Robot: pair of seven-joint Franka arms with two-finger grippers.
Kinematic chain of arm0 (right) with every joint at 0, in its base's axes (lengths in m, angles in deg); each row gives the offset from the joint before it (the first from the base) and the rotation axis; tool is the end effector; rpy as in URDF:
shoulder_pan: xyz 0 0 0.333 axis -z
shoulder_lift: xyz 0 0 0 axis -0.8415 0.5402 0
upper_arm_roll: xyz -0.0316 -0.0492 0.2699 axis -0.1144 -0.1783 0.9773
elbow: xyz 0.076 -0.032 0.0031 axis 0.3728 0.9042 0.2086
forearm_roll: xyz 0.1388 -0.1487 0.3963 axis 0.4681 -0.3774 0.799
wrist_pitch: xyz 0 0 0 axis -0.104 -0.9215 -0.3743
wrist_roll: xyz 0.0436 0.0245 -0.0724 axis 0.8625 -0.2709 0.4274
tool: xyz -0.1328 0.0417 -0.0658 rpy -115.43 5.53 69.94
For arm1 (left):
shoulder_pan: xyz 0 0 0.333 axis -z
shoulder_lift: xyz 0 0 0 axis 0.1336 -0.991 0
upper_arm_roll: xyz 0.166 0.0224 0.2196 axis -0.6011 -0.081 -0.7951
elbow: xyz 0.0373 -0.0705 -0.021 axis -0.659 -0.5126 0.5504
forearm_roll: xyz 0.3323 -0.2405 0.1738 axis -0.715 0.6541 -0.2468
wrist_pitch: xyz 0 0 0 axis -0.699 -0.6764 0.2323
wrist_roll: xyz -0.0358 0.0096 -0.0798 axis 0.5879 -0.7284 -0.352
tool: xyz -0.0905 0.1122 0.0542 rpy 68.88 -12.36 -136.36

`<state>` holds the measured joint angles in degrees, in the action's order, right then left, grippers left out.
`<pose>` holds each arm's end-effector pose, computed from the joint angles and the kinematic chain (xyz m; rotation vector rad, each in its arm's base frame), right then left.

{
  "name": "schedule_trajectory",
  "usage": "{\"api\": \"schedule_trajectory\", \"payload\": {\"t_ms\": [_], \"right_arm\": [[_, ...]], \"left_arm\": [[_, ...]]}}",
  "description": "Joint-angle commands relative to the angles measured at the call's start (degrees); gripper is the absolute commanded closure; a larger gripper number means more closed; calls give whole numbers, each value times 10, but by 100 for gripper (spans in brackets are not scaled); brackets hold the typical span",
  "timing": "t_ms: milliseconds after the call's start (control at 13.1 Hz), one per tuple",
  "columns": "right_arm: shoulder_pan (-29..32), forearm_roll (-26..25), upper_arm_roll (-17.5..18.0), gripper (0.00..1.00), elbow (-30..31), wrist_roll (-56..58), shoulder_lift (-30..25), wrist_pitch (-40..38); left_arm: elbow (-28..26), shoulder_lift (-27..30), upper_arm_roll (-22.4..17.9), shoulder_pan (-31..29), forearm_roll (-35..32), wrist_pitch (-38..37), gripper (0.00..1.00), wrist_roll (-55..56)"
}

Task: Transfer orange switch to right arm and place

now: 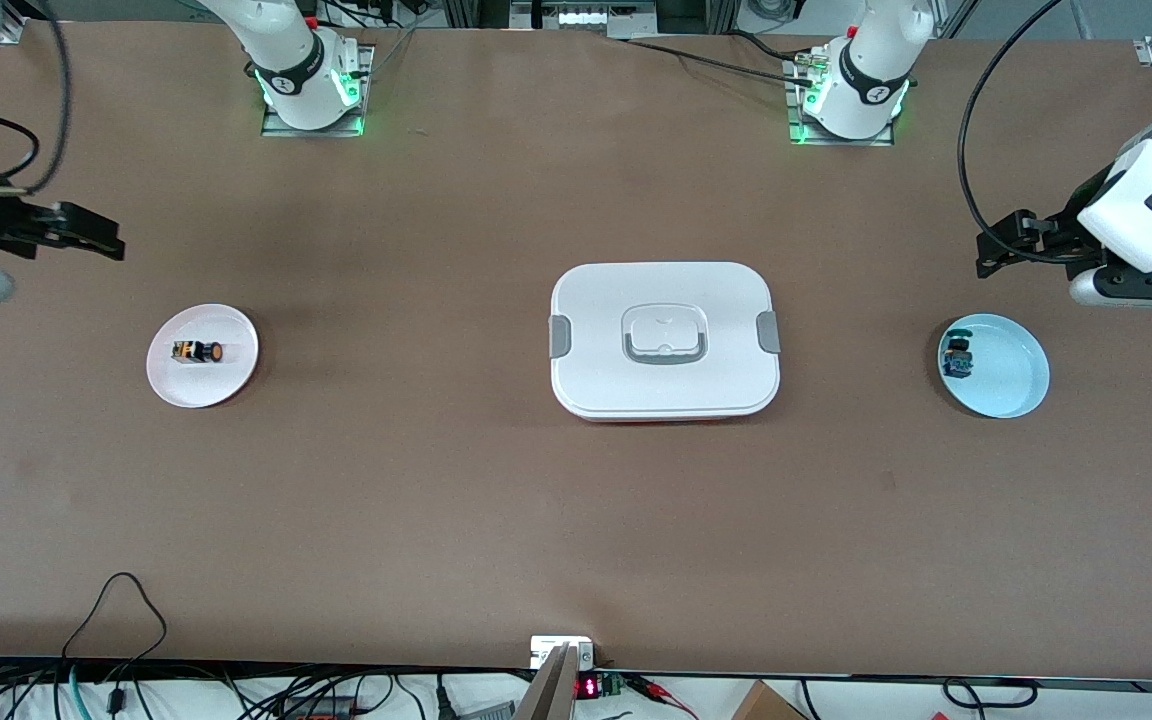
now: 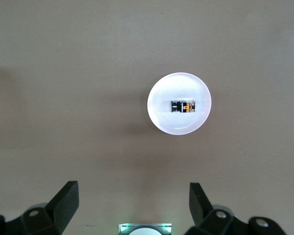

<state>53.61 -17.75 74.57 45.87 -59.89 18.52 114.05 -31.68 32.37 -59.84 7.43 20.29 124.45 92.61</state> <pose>0.6161 -0.0144 0.5206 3.1332 -0.0578 -0.2060 0.6232 -0.0524 0.5122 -3.1361 0.0360 0.0853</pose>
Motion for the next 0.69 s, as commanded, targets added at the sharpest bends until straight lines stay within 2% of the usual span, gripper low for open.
{"api": "schedule_trajectory", "payload": {"t_ms": [0, 76, 229, 610], "right_arm": [[-1, -3, -5, 0, 38, -12, -32, 10], [-2, -19, -4, 0, 65, -9, -44, 30], [0, -20, -4, 0, 135, -8, -78, 86], [-1, -16, -3, 0, 135, -4, -79, 85]], "left_arm": [[16, -7, 3, -3, -14, -13, 0, 0], [16, -7, 3, -3, -14, -13, 0, 1], [16, -7, 3, -3, -14, -13, 0, 1], [16, -7, 3, -3, -14, -13, 0, 0]]}}
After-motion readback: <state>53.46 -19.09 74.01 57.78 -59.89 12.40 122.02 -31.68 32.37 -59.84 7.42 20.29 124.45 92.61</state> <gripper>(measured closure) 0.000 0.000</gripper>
